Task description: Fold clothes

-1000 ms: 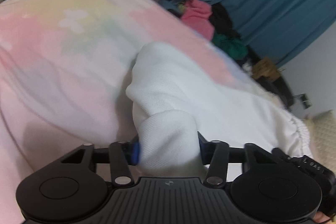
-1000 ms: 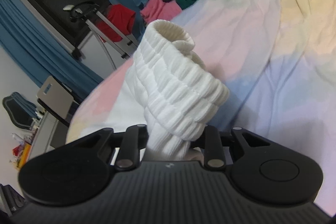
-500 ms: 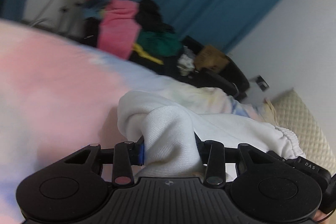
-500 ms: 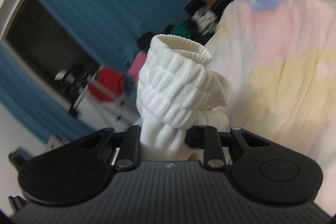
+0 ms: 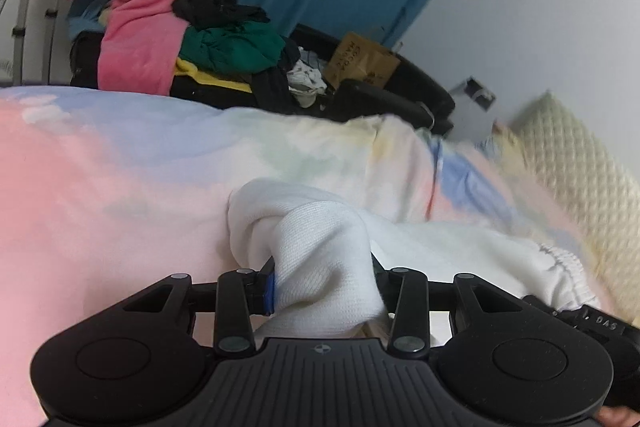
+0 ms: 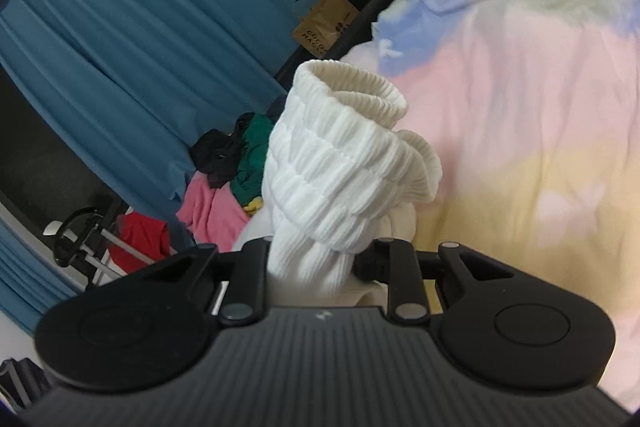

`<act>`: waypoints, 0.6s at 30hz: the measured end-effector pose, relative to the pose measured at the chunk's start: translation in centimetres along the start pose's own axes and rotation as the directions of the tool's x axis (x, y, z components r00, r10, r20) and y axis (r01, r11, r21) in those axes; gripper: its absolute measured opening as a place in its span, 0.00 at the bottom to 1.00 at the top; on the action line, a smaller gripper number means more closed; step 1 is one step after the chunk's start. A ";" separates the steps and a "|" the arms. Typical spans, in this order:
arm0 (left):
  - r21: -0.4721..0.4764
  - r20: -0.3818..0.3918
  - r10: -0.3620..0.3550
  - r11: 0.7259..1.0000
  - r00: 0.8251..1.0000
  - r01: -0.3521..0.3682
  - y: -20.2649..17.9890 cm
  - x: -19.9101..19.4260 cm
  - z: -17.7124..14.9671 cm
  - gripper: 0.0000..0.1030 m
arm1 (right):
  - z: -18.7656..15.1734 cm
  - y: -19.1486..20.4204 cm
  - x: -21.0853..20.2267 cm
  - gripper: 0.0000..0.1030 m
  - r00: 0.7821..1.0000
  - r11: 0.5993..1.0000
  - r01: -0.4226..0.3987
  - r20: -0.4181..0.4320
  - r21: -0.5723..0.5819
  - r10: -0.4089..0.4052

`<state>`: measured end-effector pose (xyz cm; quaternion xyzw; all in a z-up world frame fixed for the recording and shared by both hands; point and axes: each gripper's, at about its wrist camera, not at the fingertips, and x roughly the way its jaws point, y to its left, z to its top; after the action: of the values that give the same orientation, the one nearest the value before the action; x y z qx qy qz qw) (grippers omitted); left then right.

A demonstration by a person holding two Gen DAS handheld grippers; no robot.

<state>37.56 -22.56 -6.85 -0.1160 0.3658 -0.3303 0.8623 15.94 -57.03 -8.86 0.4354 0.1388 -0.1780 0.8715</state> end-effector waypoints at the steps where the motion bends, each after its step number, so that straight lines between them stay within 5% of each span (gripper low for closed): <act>1: 0.020 -0.006 0.006 1.000 1.000 -0.005 0.3 0.3 -0.6 0.41 | -0.9 -0.6 0.0 0.26 1.000 1.000 0.001 0.002 -0.010 -0.001; 10: 0.154 -0.031 0.076 0.986 0.997 -0.070 1.4 0.6 -7.3 0.52 | -6.8 -6.3 -0.4 0.30 0.994 0.993 0.084 -0.076 0.077 -0.078; 18: 0.191 -0.008 0.147 0.971 0.989 -0.143 -1.3 -3.8 -5.7 0.74 | -5.3 -4.5 -2.7 0.38 0.965 0.974 0.208 -0.182 0.085 -0.190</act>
<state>30.95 -20.80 -8.18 -0.0026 0.3494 -0.3011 0.8872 11.14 -54.71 -14.05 0.4773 0.2474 -0.2333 0.8103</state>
